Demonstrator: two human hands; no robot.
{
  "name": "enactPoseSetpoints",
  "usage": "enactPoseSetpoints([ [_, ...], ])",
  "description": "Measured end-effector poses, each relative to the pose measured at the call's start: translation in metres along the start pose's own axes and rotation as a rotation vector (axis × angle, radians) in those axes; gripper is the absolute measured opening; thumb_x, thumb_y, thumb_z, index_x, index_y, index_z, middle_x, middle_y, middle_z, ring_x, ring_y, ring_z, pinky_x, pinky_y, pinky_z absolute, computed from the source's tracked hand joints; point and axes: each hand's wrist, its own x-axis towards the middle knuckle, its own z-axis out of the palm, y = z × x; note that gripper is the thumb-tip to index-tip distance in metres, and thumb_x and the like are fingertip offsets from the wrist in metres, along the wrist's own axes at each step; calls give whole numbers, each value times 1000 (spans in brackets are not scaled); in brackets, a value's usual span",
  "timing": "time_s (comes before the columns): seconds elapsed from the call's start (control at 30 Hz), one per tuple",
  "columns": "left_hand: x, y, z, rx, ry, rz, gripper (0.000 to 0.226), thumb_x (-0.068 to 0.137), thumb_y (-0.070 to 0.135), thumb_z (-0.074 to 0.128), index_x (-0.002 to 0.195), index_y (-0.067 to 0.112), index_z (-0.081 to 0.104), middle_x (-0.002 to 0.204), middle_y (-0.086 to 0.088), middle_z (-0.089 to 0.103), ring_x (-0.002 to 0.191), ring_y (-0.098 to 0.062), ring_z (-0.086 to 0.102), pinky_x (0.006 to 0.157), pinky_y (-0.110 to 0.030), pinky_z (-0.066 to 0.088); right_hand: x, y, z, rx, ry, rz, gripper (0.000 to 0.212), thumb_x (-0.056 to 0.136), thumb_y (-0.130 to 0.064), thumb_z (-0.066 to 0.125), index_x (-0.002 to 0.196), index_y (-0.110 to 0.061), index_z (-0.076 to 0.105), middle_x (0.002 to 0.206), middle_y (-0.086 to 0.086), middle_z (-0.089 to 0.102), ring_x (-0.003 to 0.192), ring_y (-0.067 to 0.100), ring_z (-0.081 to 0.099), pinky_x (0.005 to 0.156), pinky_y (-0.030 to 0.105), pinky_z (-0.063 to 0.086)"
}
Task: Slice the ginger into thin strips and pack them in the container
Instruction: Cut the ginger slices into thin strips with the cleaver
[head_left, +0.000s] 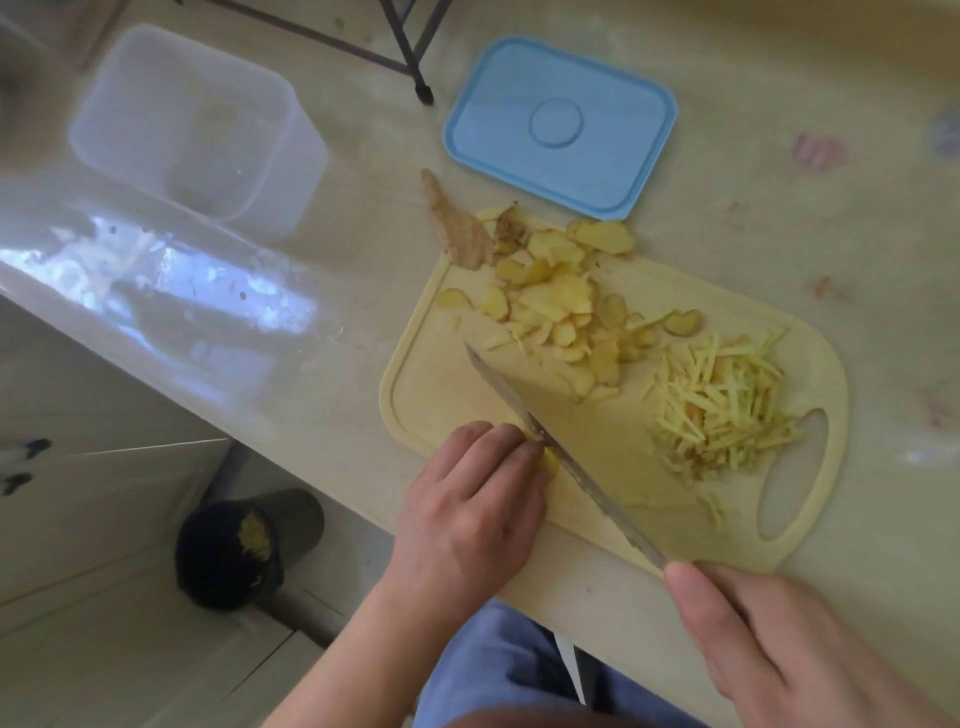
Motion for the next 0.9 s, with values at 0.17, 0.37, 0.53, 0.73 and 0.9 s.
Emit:
enactPoseSetpoints([
  [0.17, 5, 4, -1, -1, 8, -45, 8, 83, 3, 75, 90, 0, 75, 93, -11, 70, 85, -30, 64, 82, -33, 53, 4, 1, 5, -107, 56, -64, 87, 81, -85, 8, 56, -15, 55, 64, -1, 61, 57, 8, 55, 56, 16, 41],
  [0.37, 3, 5, -2, 2, -23, -73, 11, 85, 5, 73, 94, 1, 75, 98, -10, 69, 89, -30, 65, 81, -34, 54, 9, 7, 9, -46, -25, -45, 82, 74, -87, 7, 60, -14, 42, 59, -1, 57, 53, 13, 51, 55, 28, 36],
  [0.53, 3, 7, -4, 10, -25, -98, 11, 85, 6, 73, 95, 0, 75, 98, -11, 70, 91, -29, 65, 82, -33, 54, -2, 3, 3, -15, -44, -3, 80, 72, -84, 10, 63, -13, 48, 60, -3, 60, 57, 11, 55, 58, 23, 40],
  [0.73, 5, 8, -6, 16, -26, -93, 10, 88, 7, 70, 94, 1, 76, 97, -10, 69, 89, -28, 66, 78, -32, 54, 14, 3, 8, -42, -92, -52, 78, 80, -80, 11, 58, -13, 44, 62, 3, 58, 52, 14, 52, 55, 29, 38],
  [0.9, 6, 11, -9, 31, -43, -131, 10, 88, 9, 69, 93, 4, 75, 97, -8, 70, 90, -26, 66, 80, -30, 53, -3, -2, 1, -42, -32, -3, 92, 69, -91, 5, 59, -11, 49, 59, -2, 60, 52, 9, 53, 57, 24, 39],
])
